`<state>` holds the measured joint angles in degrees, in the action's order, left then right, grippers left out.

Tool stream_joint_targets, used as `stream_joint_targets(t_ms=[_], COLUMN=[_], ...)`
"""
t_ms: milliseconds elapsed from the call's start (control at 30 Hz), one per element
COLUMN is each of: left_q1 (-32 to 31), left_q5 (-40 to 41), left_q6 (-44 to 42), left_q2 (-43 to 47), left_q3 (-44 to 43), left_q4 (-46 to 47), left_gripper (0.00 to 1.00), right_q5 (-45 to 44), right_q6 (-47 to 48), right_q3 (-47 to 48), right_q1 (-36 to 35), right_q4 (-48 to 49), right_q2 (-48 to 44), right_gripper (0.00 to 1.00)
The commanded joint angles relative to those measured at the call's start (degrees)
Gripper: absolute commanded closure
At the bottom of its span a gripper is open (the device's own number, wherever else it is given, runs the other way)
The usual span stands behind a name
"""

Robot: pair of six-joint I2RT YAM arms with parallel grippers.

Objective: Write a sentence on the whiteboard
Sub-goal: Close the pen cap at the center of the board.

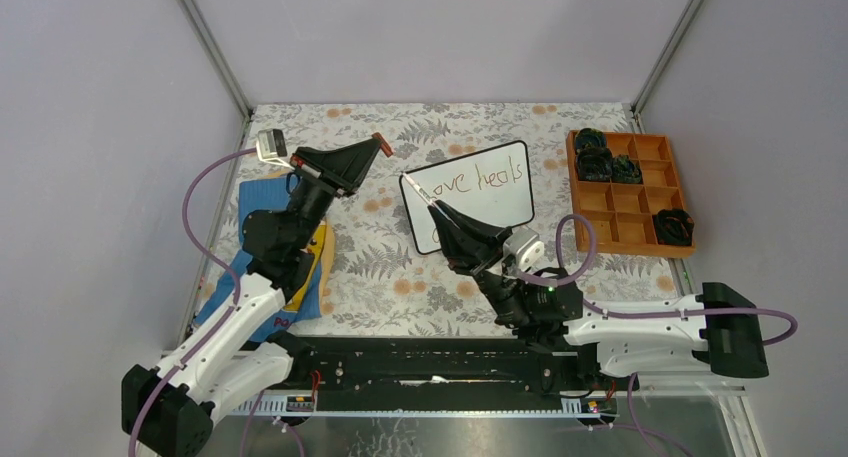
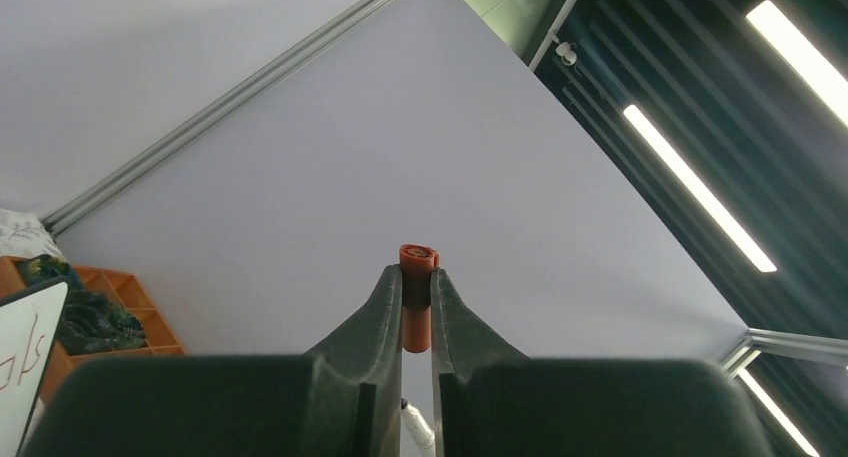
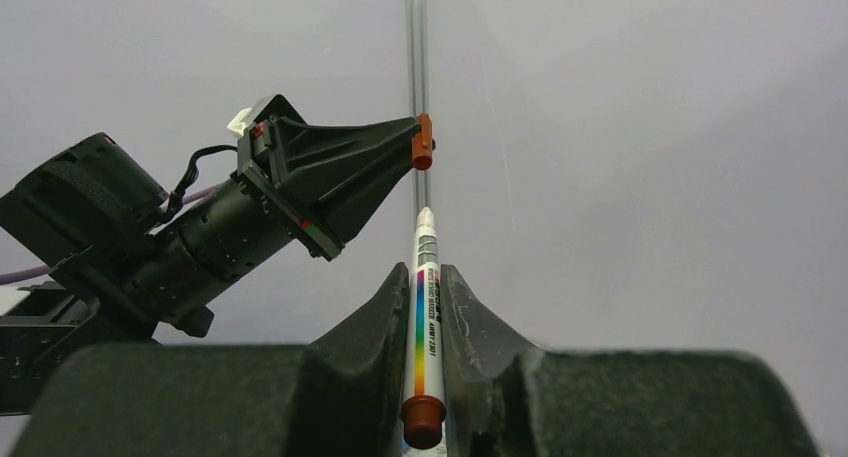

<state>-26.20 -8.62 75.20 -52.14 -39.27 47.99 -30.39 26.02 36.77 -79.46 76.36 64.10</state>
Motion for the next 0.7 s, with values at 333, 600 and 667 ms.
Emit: stream_joint_targets(t_ms=[333, 600, 667], left_q1=[0.36, 0.36, 0.36], left_q5=[0.05, -0.53, -0.56], left_q6=[1.68, 3.16, 4.01], left_q2=[3.39, 3.14, 2.98], left_q3=[0.14, -0.14, -0.40], left_q4=[0.76, 0.62, 0.62], left_gripper=[1.00, 1.00, 1.00], right_q5=[3.39, 3.50, 3.39], right_q6=[-2.62, -3.08, -2.91], right_q3=[5.44, 6.40, 6.46], right_q1=[-0.34, -0.34, -0.30], right_q4=[4.98, 5.41, 6.13], right_q2=[2.22, 2.67, 3.06], right_gripper=[1.00, 1.00, 1.00])
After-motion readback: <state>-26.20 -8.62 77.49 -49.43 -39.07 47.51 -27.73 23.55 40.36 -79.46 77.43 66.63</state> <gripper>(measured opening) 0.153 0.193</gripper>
